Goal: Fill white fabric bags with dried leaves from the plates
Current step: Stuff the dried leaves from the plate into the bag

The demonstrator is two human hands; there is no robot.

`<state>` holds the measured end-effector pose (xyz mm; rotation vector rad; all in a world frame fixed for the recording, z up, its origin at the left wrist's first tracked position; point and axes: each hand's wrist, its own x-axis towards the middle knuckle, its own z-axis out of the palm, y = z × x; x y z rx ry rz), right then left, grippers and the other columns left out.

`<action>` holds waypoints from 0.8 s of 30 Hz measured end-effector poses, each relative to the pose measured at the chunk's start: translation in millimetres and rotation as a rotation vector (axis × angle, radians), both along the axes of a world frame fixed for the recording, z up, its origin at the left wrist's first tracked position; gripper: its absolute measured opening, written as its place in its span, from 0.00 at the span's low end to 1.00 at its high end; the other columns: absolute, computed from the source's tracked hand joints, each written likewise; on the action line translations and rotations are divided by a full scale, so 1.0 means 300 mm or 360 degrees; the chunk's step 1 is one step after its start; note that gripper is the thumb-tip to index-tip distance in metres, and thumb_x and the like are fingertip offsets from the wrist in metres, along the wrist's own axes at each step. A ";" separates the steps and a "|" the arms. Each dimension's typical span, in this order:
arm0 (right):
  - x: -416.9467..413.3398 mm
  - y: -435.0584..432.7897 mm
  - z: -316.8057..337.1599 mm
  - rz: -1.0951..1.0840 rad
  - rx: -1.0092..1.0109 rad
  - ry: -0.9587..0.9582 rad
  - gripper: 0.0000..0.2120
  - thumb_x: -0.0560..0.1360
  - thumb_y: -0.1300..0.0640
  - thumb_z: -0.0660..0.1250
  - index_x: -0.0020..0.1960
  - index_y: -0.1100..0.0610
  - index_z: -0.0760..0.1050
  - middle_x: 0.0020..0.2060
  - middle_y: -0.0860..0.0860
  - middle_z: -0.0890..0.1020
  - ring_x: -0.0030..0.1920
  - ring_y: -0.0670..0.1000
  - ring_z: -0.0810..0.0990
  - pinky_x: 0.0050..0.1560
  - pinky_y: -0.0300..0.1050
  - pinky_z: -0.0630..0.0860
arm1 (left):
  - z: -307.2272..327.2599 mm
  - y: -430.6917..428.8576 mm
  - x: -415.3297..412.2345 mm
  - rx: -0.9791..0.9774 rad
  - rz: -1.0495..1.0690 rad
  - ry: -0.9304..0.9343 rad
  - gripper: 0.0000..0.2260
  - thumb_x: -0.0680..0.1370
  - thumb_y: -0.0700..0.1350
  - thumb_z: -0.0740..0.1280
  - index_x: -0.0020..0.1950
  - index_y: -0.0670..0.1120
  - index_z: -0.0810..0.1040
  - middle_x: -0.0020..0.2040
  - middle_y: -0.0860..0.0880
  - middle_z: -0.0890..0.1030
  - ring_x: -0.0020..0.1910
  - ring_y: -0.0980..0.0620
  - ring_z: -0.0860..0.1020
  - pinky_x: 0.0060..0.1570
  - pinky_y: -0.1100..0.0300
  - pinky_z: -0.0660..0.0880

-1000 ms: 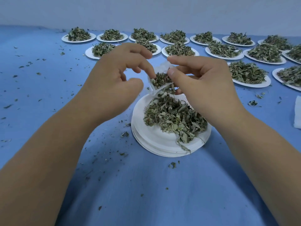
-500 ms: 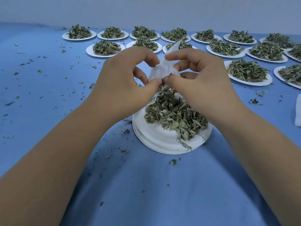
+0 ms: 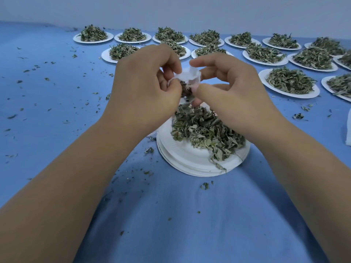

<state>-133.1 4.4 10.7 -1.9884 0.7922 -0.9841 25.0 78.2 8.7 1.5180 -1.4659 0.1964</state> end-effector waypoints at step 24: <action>0.085 -0.067 0.094 0.0119 -0.0099 0.0241 0.08 0.71 0.60 0.73 0.50 0.53 0.83 0.35 0.53 0.85 0.31 0.46 0.78 0.34 0.38 0.74 | -0.004 -0.003 0.079 0.0458 -0.0639 0.0160 0.55 0.63 0.61 0.82 0.81 0.61 0.53 0.72 0.68 0.66 0.72 0.66 0.67 0.62 0.73 0.64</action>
